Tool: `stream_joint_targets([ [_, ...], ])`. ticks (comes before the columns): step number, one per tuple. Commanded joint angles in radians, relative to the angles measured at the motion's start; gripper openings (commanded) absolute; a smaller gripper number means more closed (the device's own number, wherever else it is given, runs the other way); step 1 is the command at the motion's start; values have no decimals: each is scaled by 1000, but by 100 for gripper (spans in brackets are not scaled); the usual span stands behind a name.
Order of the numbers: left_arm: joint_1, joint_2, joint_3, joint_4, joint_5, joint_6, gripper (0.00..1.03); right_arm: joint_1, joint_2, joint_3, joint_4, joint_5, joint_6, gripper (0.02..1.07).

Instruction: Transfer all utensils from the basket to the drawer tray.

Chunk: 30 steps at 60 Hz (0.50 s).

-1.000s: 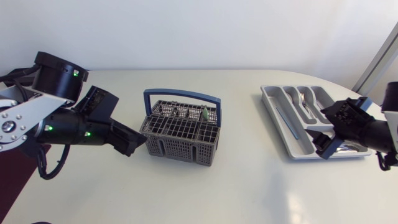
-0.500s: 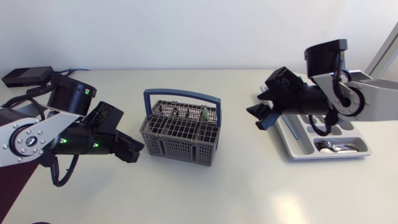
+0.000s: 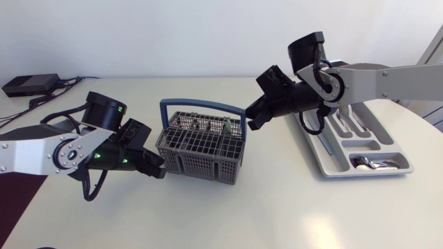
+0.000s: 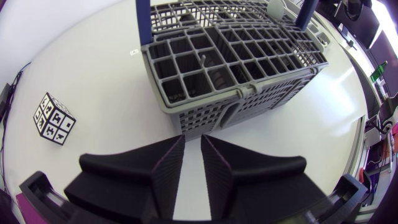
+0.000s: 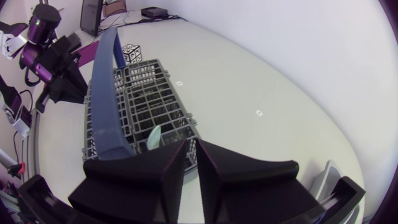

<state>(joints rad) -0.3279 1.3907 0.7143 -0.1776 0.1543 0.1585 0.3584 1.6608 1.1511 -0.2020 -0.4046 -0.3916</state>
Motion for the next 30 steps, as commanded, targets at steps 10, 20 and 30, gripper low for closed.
stream_joint_targets([
  [10, 13, 100, 68, 66, -2, 15, 20, 50, -47, -42, -51, -97, 25, 13],
  [20, 24, 168, 126, 98, 2, 19, 20, 80, -99, -94, -86, -112, 10, 13],
  [30, 23, 232, 183, 132, 8, 18, 20, 142, -157, -146, -117, -111, 10, 13],
])
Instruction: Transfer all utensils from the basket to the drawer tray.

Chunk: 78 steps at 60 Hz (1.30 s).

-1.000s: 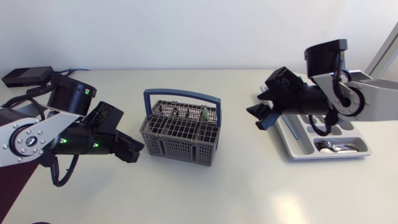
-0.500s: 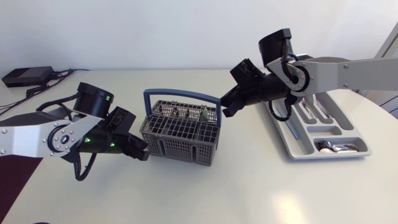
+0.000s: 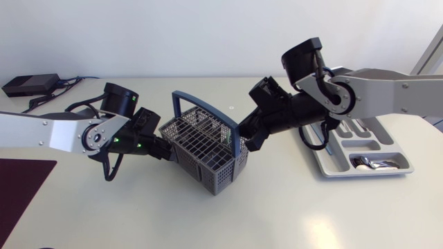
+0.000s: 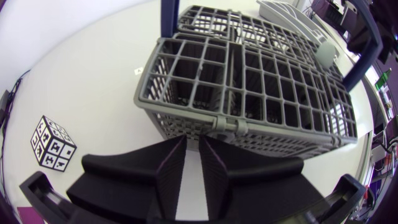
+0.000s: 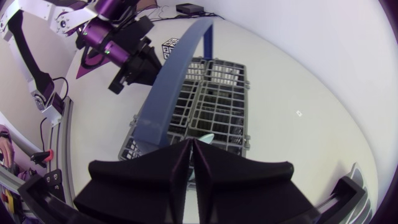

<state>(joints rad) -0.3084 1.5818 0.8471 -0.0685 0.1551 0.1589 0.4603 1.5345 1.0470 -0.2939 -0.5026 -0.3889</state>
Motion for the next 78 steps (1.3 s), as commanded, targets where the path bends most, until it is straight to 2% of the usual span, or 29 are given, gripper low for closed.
stream_joint_targets([
  [1, 3, 49, 58, 22, 8, 16, 20, 49, -34, -45, -30, -11, 10, 12],
  [14, -14, 118, 141, 27, 14, 8, 20, 182, -54, -79, -51, 36, 35, 12],
  [28, -15, 149, 181, 26, 14, 8, 21, 175, -109, -94, -62, 59, 35, 13],
  [34, 8, 103, 153, 24, 14, 16, 21, 115, -160, -113, -62, 67, 30, 29],
  [44, 48, -25, 69, 19, 29, 22, 23, 9, -205, -151, -53, 91, 7, 29],
  [53, 48, -75, 32, 15, 40, 21, 23, -45, -183, -194, -22, 99, -8, 29],
  [58, 46, -32, 58, 16, 40, 11, 23, -43, -157, -208, -21, 130, -7, 29],
  [67, 20, 96, 164, 9, 40, -24, 23, -3, -123, -217, -1, 190, 4, 16],
  [78, -23, 215, 287, -42, 49, -55, 23, 80, -96, -216, -11, 203, 13, 16],
])
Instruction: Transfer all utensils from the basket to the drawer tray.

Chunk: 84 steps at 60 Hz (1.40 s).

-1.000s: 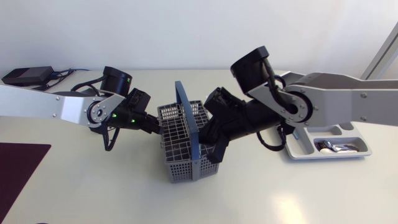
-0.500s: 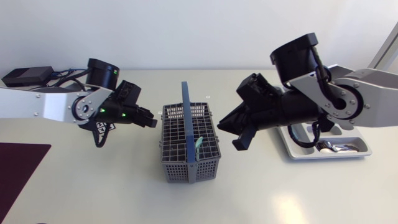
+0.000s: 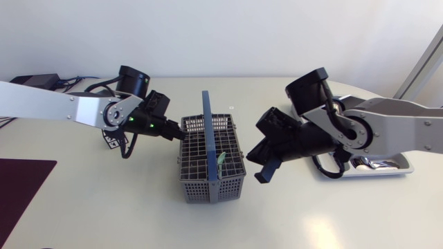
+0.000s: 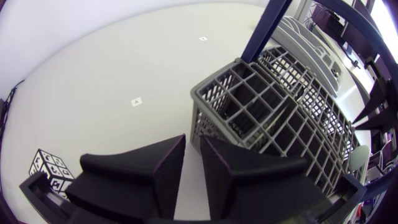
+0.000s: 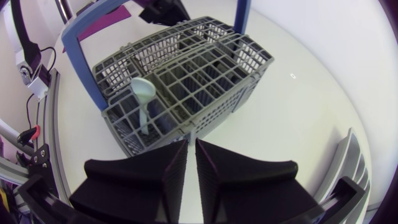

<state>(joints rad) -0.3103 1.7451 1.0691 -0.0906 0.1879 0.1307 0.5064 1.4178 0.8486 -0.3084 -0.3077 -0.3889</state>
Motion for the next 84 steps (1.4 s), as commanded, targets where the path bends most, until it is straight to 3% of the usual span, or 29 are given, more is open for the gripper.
stream_joint_targets([
  [1, -24, 59, 72, -23, 19, -29, 22, 41, 20, -17, 3, 9, 15, 16],
  [21, -62, 125, 177, -77, 45, -52, 23, 123, 7, -33, -3, 7, 24, 17],
  [25, -38, 88, 166, -90, 45, -43, 23, 103, -51, -52, -3, 9, 1, 30],
  [32, -10, -13, 98, -120, 45, 4, 33, 83, -145, -80, 0, 10, -51, 54],
  [39, -10, -157, -20, -123, 45, 63, 47, 77, -155, -68, 3, 5, -102, 62],
  [50, -6, -337, -146, -127, 44, 124, 60, 101, -134, -33, 43, -27, -162, 65],
  [84, -42, -628, -265, -245, 44, 184, 62, 175, 9, 50, 101, -59, -358, 65],
])
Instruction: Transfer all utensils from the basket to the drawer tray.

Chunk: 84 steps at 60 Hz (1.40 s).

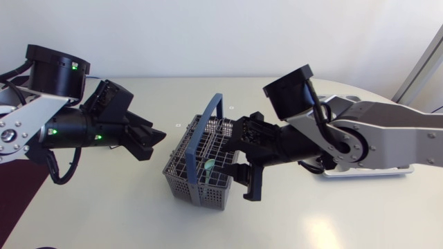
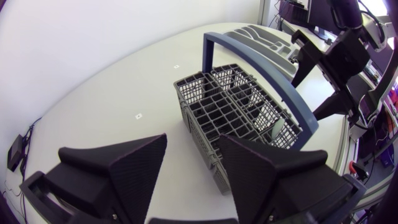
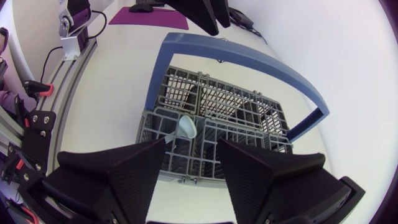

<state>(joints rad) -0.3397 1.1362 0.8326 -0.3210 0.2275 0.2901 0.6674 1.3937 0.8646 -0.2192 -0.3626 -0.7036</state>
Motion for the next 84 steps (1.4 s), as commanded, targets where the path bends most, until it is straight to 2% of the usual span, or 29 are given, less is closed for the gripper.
stream_joint_targets([
  [1, -16, -21, -30, -15, 4, 24, 62, 14, 36, 37, 12, -4, -45, 65],
  [16, -30, -38, -38, -30, 3, 24, 62, 24, 88, 99, 3, -4, -79, 63],
  [29, -30, -53, -52, -32, 3, 27, 63, 38, 113, 114, -17, -2, -120, 39],
  [42, -38, -62, -55, -32, 3, 32, 63, 44, 134, 120, -32, 7, -135, 21],
  [45, -39, -66, -53, -32, 3, 30, 63, 49, 139, 122, -35, 11, -135, 20],
  [50, -44, -73, -52, -33, 3, 30, 63, 54, 151, 126, -45, 21, -137, 10],
  [59, -59, -84, -47, -38, 3, 26, 63, 52, 142, 129, -46, 24, -126, 8],
  [75, -110, -127, -16, -44, -2, 14, 66, 41, 1, 102, -62, 24, -89, 8],
  [84, -173, -141, 2, -44, -56, 11, 69, 43, -101, 63, -75, 60, -83, 8],
])
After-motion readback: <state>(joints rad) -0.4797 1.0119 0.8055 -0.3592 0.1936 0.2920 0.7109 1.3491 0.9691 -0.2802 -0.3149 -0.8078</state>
